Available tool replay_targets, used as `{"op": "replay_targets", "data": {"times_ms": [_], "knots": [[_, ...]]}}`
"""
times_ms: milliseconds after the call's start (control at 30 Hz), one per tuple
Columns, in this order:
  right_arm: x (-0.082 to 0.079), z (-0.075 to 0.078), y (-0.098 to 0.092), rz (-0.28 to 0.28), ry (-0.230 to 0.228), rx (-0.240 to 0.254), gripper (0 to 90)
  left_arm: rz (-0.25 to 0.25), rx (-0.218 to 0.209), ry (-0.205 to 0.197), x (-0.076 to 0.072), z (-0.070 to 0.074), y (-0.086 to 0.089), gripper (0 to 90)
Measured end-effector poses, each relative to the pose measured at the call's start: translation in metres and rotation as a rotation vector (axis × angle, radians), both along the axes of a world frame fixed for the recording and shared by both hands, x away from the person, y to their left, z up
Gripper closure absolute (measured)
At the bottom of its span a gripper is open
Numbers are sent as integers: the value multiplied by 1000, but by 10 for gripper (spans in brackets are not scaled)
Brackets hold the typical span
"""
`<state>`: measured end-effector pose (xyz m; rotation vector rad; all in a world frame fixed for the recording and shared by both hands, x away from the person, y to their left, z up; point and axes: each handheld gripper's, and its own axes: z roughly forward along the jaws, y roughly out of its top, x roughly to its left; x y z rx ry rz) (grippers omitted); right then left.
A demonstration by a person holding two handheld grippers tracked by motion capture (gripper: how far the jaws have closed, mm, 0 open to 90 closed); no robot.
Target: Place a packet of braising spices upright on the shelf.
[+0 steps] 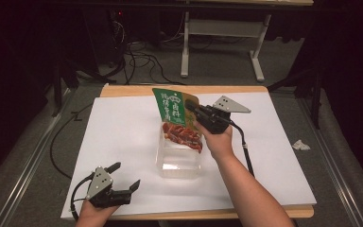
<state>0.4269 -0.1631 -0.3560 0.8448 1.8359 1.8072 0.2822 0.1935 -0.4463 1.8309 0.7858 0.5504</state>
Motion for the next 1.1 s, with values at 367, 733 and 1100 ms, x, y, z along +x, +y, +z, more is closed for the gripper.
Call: {"op": "replay_targets", "data": {"times_ms": [367, 733, 1100], "knots": [[-6, -12, -4, -4, 6, -42, 900, -5, 12, 3, 1, -1, -1, 109], [-13, -15, -11, -21, 19, -79, 884, -6, 18, 2, 0, -1, -1, 109], [-10, -10, -10, -4, 69, -97, 731, -6, 21, 3, -1, -1, -1, 109]]}}
